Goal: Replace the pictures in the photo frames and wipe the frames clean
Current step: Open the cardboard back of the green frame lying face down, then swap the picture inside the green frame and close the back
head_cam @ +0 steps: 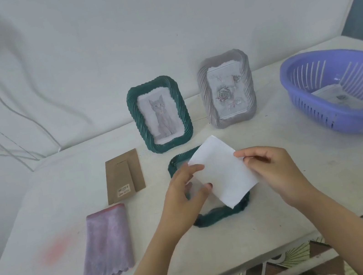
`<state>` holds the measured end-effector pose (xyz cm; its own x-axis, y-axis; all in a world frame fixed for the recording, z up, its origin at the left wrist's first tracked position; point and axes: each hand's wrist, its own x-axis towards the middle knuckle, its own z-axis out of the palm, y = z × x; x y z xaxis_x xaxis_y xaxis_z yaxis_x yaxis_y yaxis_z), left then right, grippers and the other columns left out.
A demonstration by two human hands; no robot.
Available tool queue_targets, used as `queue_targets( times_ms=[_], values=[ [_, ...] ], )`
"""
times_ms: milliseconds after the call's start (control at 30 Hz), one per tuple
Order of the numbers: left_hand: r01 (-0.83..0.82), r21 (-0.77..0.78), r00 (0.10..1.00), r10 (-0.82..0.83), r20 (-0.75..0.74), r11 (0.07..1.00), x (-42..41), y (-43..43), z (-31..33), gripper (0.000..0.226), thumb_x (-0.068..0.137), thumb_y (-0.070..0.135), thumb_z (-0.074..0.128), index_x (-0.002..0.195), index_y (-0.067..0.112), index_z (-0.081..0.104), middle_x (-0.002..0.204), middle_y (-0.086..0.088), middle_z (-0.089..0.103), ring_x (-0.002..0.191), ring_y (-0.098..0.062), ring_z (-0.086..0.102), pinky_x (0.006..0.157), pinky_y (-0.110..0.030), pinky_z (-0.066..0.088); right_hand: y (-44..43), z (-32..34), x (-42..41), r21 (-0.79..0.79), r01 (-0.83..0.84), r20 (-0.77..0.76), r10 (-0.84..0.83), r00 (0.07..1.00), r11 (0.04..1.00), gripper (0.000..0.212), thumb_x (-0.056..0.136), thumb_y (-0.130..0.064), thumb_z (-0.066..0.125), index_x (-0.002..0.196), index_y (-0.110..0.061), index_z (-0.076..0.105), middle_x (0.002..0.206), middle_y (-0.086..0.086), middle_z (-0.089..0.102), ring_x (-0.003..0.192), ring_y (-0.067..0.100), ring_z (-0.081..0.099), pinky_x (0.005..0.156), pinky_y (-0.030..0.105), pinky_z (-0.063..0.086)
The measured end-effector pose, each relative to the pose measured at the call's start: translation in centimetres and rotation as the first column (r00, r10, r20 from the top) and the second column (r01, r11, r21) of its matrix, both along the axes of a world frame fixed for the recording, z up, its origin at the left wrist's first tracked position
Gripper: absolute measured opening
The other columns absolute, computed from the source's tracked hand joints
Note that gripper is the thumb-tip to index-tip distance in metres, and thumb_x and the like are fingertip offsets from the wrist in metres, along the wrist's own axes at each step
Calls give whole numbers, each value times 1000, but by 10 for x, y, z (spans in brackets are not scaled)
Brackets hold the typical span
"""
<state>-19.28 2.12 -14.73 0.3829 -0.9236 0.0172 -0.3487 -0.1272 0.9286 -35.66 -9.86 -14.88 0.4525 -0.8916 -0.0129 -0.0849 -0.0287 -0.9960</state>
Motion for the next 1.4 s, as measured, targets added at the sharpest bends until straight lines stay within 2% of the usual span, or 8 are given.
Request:
queue_targets(
  times_ms=[167,367,533,633,733,967,1267,1400],
  values=[
    [-117,21,877,114,-466,993,-22,-25,14,21,87,13,61,106,21,65,105,2,66,93,-12,66,78,-29,55,-11,7,-22,-1,13,118,-13,993,1000,34,87,4,52,92,-24,70,102,-14,68,94,-6,60,79,8,44],
    [-140,23,875,135,-465,990,-53,-63,13,28,83,-8,58,101,11,66,77,1,66,70,-11,65,60,-25,56,-37,19,-56,-248,-15,-33,7,999,969,31,83,4,59,96,-22,68,100,-8,65,82,-4,58,76,7,42],
    [-109,57,899,123,-420,992,-73,-96,9,32,84,-7,57,103,18,63,71,-9,65,64,-14,63,55,-20,51,-85,29,-108,-822,-89,-385,-435,814,562,30,74,-17,59,102,-18,71,113,10,62,99,31,59,84,44,47],
    [-112,97,904,142,-403,989,-86,-116,5,33,84,-6,58,107,16,62,77,-14,67,65,-14,65,56,-20,52,-106,42,-138,-732,-142,-497,-379,780,667,30,76,-10,59,100,-23,72,109,10,66,94,30,63,79,39,48],
    [-106,141,922,151,-357,984,-99,-137,-2,33,83,-4,59,110,15,62,81,-15,67,66,-15,65,57,-20,53,-117,51,-156,-524,-196,-532,-139,835,829,33,83,-4,59,106,-26,69,105,-12,67,96,6,60,81,19,43],
    [-71,188,952,122,-280,980,-132,-184,-8,35,82,-4,59,113,11,60,68,-5,60,51,-5,60,54,-17,51,-140,64,-174,-485,-97,-397,-120,910,869,34,83,-8,60,103,-34,69,96,-13,71,92,16,65,81,39,54],
    [-90,245,963,147,-225,965,-167,-221,-15,36,82,0,61,115,13,60,65,-6,58,54,-15,60,69,-29,55,-136,65,-186,-416,-279,-500,38,865,866,33,83,-16,63,107,-39,66,89,-29,64,79,6,63,69,17,49],
    [-102,250,963,158,-217,963,-172,-222,-14,37,82,0,60,117,11,59,69,-5,62,56,-14,62,60,-21,55,-131,57,-182,-388,-367,-561,99,822,845,35,84,-18,62,112,-38,64,95,-17,66,87,2,60,76,16,48]
  ],
)
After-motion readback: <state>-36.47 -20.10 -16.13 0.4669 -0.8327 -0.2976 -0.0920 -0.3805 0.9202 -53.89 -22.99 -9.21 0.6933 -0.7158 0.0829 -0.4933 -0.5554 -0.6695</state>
